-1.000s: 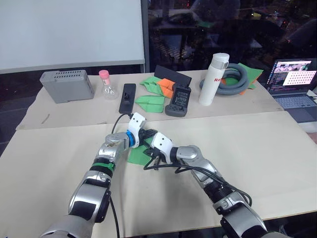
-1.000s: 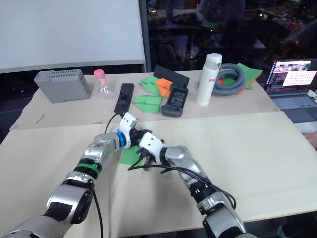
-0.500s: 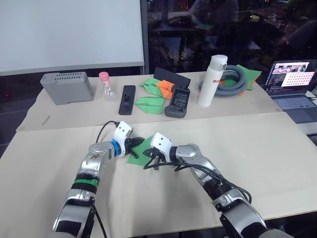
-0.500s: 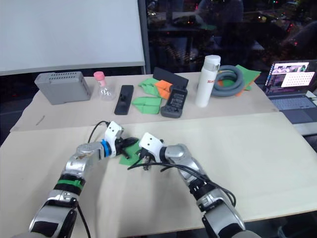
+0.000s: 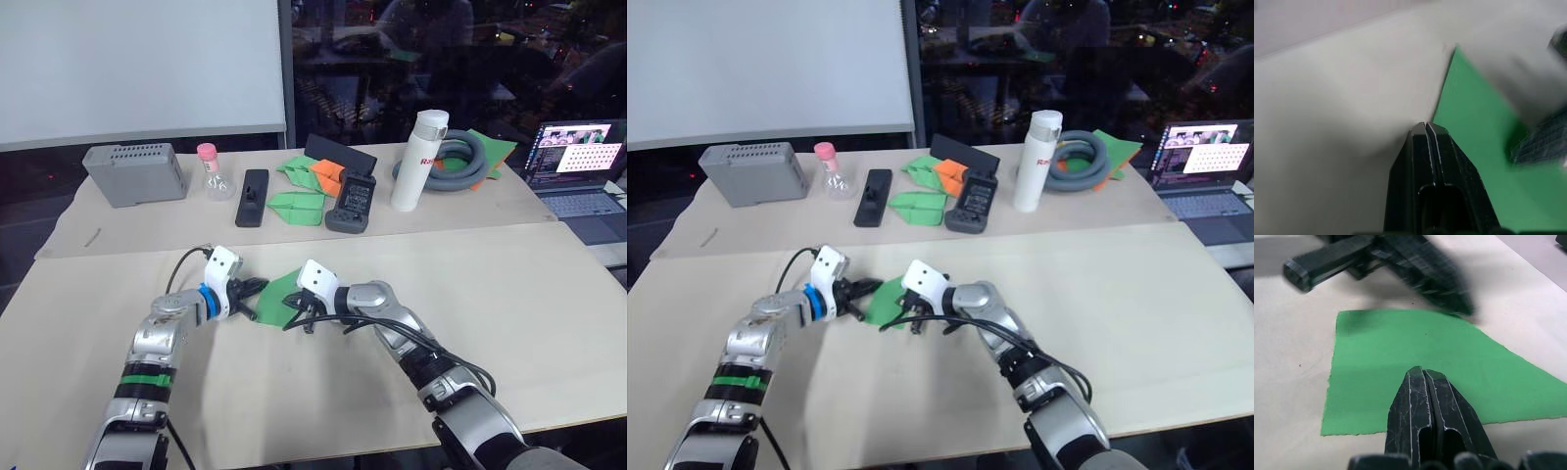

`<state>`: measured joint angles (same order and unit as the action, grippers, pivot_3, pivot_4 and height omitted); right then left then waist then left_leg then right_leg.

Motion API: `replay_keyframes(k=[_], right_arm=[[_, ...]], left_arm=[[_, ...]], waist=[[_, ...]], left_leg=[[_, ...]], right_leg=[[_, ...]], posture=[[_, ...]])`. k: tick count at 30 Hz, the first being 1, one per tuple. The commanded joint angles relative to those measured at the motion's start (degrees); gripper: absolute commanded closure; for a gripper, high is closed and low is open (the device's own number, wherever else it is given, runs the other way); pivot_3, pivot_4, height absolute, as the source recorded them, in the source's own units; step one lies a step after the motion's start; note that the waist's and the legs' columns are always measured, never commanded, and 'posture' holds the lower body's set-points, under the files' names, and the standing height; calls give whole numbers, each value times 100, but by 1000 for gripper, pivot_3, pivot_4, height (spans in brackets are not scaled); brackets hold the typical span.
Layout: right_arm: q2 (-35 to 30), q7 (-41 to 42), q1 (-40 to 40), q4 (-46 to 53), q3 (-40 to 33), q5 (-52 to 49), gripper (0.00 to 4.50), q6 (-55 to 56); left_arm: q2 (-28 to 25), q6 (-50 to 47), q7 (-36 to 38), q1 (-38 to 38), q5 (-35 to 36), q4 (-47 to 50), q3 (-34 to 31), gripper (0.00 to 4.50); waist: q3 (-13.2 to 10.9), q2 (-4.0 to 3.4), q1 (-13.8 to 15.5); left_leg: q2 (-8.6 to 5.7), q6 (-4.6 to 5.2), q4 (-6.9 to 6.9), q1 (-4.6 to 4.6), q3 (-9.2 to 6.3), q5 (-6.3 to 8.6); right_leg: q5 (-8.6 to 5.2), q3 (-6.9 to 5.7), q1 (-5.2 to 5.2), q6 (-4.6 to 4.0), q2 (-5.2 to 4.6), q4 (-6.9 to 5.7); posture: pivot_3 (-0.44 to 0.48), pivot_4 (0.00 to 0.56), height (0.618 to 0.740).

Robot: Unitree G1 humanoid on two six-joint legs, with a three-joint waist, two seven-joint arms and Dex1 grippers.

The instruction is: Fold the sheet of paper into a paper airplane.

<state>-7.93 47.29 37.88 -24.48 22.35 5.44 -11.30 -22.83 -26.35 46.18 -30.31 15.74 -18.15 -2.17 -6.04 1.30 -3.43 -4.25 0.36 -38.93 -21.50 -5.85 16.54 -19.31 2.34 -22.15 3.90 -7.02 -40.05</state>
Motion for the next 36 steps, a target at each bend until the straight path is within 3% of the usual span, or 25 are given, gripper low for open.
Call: replay_keyframes(k=[1, 10, 15, 23, 29, 31, 36], right_arm=[[-181, 145, -315, -71, 190, 116, 4464, -112], [-549, 178, -621, 382, 49, 84, 4464, -307], [-638, 149, -726, 592, -9, 47, 4464, -450], [-622, 188, -538, 374, -32, 35, 4464, -361], [-530, 367, -316, 202, -100, -120, 4464, -269], [-548, 581, -294, 518, -334, -496, 4464, -547], [-1225, 1390, -321, 2355, -1003, -1762, 4464, -1832]], left_arm=[[59, 370, 334, -618, -30, -396, 158, 4500], [361, 1131, 321, -1377, -814, -2147, 813, 4500], [181, 1079, 393, -1139, -982, -2218, 856, 4500], [-438, 508, 658, 413, -620, -111, 652, 4500], [-470, 83, 311, 1042, -123, 1031, 112, 4500], [-448, -309, 259, 1117, 247, 1448, -115, 4500], [-670, -1680, 106, 1194, 1524, 2549, -1024, 4500]], waist=[[0, 1, -2], [-1, 3, 44], [0, 3, 77], [5, 0, 33], [4, 0, 95], [2, 1, 96], [-19, 3, 79]], left_leg=[[0, 0, -1, -4, 0, 0], [-15, 5, -5, -17, 0, 3], [-17, 5, -11, -19, 0, 3], [-11, 6, 7, 9, 0, 3], [-9, 6, 7, 29, -1, 4], [-6, 5, 9, 27, -1, 3], [-1, 3, -13, -64, -7, 2]], right_leg=[[0, 0, -2, 0, 0, 3], [0, 0, -3, 0, -8, 6], [0, 0, -2, 0, -9, 22], [0, 9, 3, 0, -7, 19], [0, 10, 3, 0, -4, 35], [0, 10, 6, 0, -2, 34], [0, 10, -38, 0, 3, 16]], posture=[[0, 150, 740], [0, 150, 740], [0, 150, 740], [0, 150, 740], [0, 150, 740], [0, 150, 740], [0, 150, 740]])
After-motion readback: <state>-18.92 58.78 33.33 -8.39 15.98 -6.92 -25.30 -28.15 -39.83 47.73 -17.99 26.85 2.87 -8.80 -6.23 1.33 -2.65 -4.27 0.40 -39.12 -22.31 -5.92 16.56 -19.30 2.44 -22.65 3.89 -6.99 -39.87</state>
